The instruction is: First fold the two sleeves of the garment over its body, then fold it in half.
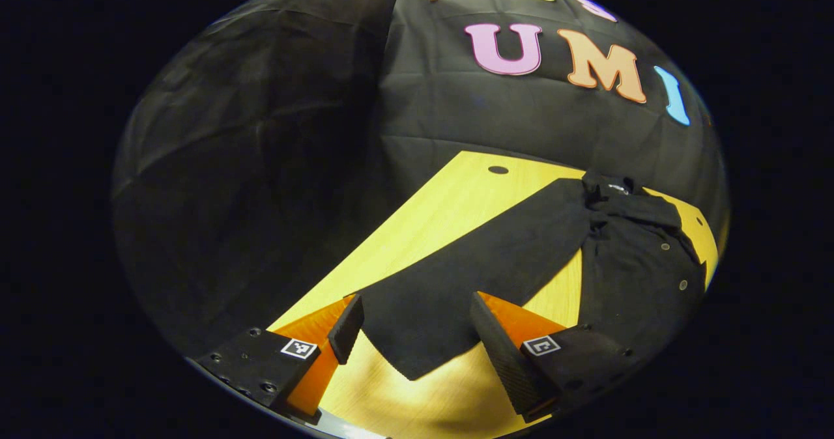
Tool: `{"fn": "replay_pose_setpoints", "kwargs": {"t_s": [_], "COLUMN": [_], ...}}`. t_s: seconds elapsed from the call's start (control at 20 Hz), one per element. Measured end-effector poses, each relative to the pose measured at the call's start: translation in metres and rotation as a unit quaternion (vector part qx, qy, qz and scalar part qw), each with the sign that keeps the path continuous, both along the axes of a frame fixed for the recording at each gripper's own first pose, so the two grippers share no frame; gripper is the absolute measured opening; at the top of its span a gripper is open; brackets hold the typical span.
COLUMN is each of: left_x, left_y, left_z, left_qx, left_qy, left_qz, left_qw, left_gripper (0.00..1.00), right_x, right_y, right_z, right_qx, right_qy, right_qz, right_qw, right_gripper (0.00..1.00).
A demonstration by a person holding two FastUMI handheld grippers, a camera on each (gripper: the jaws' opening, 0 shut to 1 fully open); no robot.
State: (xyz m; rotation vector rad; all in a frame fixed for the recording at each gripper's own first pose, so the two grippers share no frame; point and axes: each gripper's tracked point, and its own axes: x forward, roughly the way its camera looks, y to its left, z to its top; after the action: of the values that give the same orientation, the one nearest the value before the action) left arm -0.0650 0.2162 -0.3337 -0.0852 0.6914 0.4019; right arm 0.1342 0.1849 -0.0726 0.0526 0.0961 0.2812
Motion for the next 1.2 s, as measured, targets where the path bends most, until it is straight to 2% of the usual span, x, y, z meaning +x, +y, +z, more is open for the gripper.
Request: {"fn": "replay_pose_setpoints", "kwargs": {"t_s": [0.05,0.2,0.25,0.3,0.55,0.75,0.8,0.85,1.05,1.1,1.2], "left_x": [0.0,-0.009,-0.01,-0.013,-0.017,-0.019,-0.019,-0.019,-0.018,-0.015,-0.013], "left_y": [0.0,-0.004,-0.003,-0.002,-0.003,-0.002,-0.002,-0.002,-0.005,-0.009,-0.014], "left_z": [-0.005,-0.023,-0.027,-0.03,-0.044,-0.044,-0.045,-0.044,-0.047,-0.045,-0.047], "left_qx": [-0.004,-0.028,-0.032,-0.032,-0.031,-0.031,-0.033,-0.037,-0.041,-0.046,-0.047], "left_qy": [0.005,0.024,0.03,0.034,0.059,0.055,0.055,0.049,0.044,0.04,0.04], "left_qz": [0.002,0.012,0.017,0.022,0.033,0.037,0.037,0.039,0.033,0.028,0.017], "left_qw": [1.0,0.999,0.999,0.999,0.997,0.997,0.997,0.997,0.998,0.998,0.998], "left_gripper": [0.99,0.99,1.0,0.99,0.99,0.98,1.0,0.98,0.97,0.95,0.78], "right_x": [-0.001,-0.002,-0.005,-0.006,-0.01,-0.013,-0.014,-0.015,-0.019,-0.021,-0.021], "right_y": [-0.01,-0.045,-0.053,-0.061,-0.092,-0.103,-0.105,-0.104,-0.104,-0.103,-0.104], "right_z": [0.0,0.004,0.009,0.012,0.016,0.011,0.011,0.01,0.001,0.0,0.001], "right_qx": [0.0,-0.005,-0.003,-0.002,-0.004,-0.005,-0.003,-0.001,0.0,0.0,-0.001], "right_qy": [0.002,-0.001,-0.005,-0.008,-0.01,-0.002,-0.001,0.001,0.016,0.02,0.019], "right_qz": [-0.011,-0.056,-0.065,-0.073,-0.104,-0.115,-0.116,-0.116,-0.114,-0.112,-0.113], "right_qw": [1.0,0.998,0.998,0.997,0.995,0.993,0.993,0.993,0.993,0.993,0.993], "right_gripper": [0.94,0.94,1.0,0.97,0.94,0.94,0.94,0.97,0.94,0.97,0.94]}}
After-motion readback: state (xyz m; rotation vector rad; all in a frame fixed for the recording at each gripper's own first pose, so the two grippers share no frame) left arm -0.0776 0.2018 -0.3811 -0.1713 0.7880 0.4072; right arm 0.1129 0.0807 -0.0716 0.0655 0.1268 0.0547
